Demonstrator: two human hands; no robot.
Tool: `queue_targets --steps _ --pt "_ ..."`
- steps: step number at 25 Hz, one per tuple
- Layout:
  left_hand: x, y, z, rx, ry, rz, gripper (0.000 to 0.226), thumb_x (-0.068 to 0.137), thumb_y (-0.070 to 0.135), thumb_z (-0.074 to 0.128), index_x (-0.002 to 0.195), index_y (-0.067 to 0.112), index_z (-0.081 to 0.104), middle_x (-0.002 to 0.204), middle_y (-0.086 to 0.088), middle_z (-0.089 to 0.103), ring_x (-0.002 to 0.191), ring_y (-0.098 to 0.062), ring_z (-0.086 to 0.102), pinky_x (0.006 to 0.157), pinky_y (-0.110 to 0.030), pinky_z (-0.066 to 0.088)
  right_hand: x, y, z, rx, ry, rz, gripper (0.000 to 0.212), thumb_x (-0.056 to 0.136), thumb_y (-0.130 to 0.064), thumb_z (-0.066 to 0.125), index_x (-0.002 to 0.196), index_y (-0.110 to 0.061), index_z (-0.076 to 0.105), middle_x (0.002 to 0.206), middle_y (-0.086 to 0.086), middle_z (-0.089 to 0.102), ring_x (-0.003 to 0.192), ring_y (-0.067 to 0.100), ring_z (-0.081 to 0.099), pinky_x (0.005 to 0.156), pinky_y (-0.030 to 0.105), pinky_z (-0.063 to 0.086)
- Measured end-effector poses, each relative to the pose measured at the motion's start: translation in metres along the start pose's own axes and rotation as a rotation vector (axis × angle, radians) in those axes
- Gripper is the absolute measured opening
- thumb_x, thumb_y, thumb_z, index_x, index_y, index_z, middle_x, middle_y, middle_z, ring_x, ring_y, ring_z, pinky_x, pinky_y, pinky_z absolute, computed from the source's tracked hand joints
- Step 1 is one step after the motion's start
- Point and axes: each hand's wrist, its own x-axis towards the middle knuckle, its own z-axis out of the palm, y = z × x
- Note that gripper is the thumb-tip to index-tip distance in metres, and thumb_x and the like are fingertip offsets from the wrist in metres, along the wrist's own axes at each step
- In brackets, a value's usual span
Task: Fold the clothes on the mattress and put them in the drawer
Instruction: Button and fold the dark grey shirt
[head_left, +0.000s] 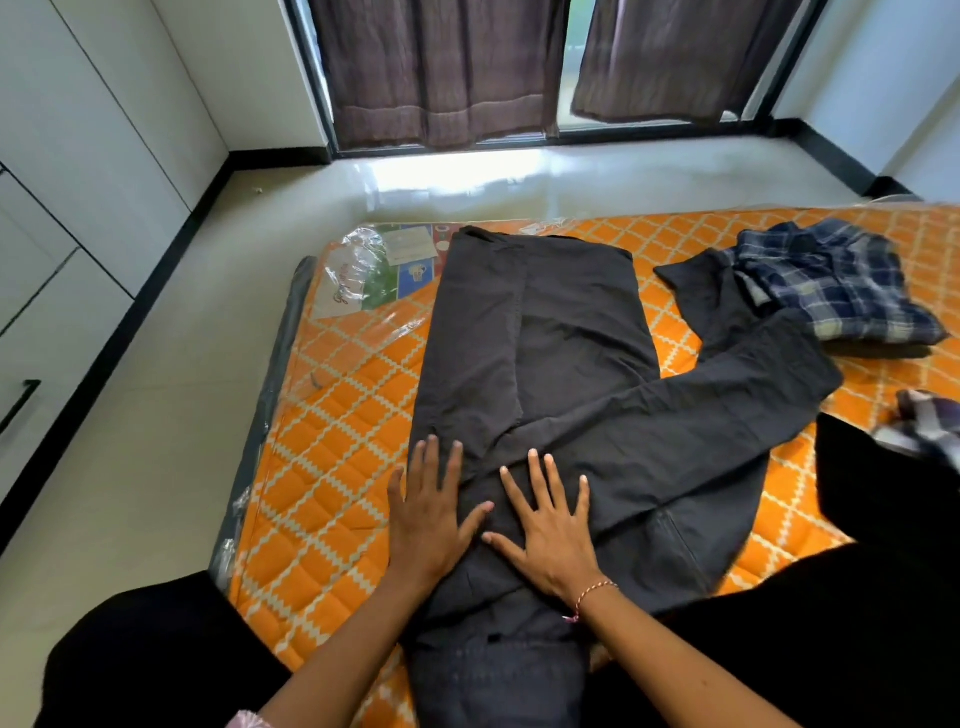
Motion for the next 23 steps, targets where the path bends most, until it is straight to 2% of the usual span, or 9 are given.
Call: queue_targets --steps 4,6,7,10,13,15,18,21,23 --pt "-0.008 0.001 0.017 0.051 -0.129 0.139 0.091 0.079 0.078 0.020 0.140 0.017 0.047 0.147 -0.012 0.040 0.134 -0.031 0.041 0.101 -0.061 0.033 -0.019 0.023 0.003 0.005 -0.089 0.052 0.093 0.073 -0.088 0.017 0.142 -0.042 -0.025 0.148 0.001 -0.039 0.137 0.025 -0.037 0.107 0.054 -0.024" --pt "-0.006 0.001 0.021 0.071 -0.079 0.166 0.092 0.081 0.078 0.016 0.138 0.014 0.050 0.145 -0.015 0.044 0.137 -0.028 0.038 0.103 -0.062 0.028 -0.022 0.032 -0.009 0.093 0.013 0.083 0.090 0.080 -0.079 0.031 0.151 -0.035 -0.004 0.155 0.005 -0.023 0.144 0.023 -0.022 0.114 0.055 -0.007" --pt "-0.003 0.006 0.019 0.065 -0.055 0.191 0.091 0.084 0.077 0.014 0.139 0.013 0.047 0.146 -0.015 0.042 0.140 -0.025 0.030 0.107 -0.060 0.021 -0.019 0.039 -0.019 0.194 0.187 0.142 0.084 0.085 -0.067 0.045 0.152 -0.027 0.015 0.160 0.010 -0.002 0.148 0.025 -0.001 0.115 0.052 0.009" --pt "0.022 0.050 0.019 0.014 0.035 0.313 0.074 0.091 0.064 0.021 0.140 0.014 0.046 0.148 -0.013 0.040 0.140 -0.020 0.028 0.109 -0.053 0.015 0.000 0.082 -0.061 0.819 0.729 0.693 0.058 0.089 -0.020 0.064 0.139 0.000 0.043 0.142 0.023 0.042 0.131 0.034 0.042 0.106 0.038 0.035" --pt "0.044 0.106 0.020 0.001 -0.050 0.383 0.064 0.084 0.054 0.033 0.127 0.015 0.062 0.139 -0.012 0.051 0.127 -0.025 0.051 0.101 -0.050 0.024 0.008 0.139 -0.078 1.418 0.607 1.198 0.043 0.093 -0.024 0.059 0.124 0.005 0.052 0.129 0.018 0.054 0.120 0.033 0.051 0.100 0.041 0.039" --pt "0.053 0.121 0.027 0.023 -0.121 0.378 0.065 0.082 0.055 0.034 0.126 0.017 0.063 0.138 -0.012 0.052 0.125 -0.026 0.053 0.102 -0.049 0.022 0.005 0.159 -0.084 1.928 0.352 1.178 0.045 0.092 -0.040 0.057 0.117 -0.003 0.055 0.122 0.009 0.054 0.110 0.027 0.055 0.097 0.040 0.041" --pt "0.055 0.121 0.039 0.030 -0.090 0.384 0.067 0.083 0.058 0.034 0.131 0.017 0.058 0.143 -0.012 0.047 0.131 -0.026 0.047 0.108 -0.046 0.013 0.012 0.178 -0.093 2.353 0.343 0.984 0.046 0.089 -0.044 0.057 0.121 -0.011 0.057 0.120 0.008 0.061 0.096 0.024 0.062 0.089 0.036 0.049" --pt "0.056 0.121 0.045 0.069 -0.103 0.397 0.072 0.083 0.063 0.034 0.137 0.018 0.052 0.148 -0.012 0.041 0.136 -0.026 0.039 0.107 -0.049 0.020 0.035 0.176 -0.101 2.401 0.492 0.868 0.043 0.091 -0.037 0.056 0.126 -0.013 0.058 0.117 0.008 0.066 0.095 0.022 0.065 0.081 0.037 0.054" --pt "0.057 0.121 0.046 0.088 -0.084 0.401 0.074 0.083 0.065 0.034 0.139 0.019 0.049 0.149 -0.013 0.038 0.139 -0.023 0.032 0.106 -0.051 0.021 0.048 0.172 -0.104 2.349 0.547 0.880 0.043 0.094 -0.031 0.053 0.132 -0.011 0.054 0.128 0.009 0.060 0.102 0.023 0.062 0.089 0.036 0.050"
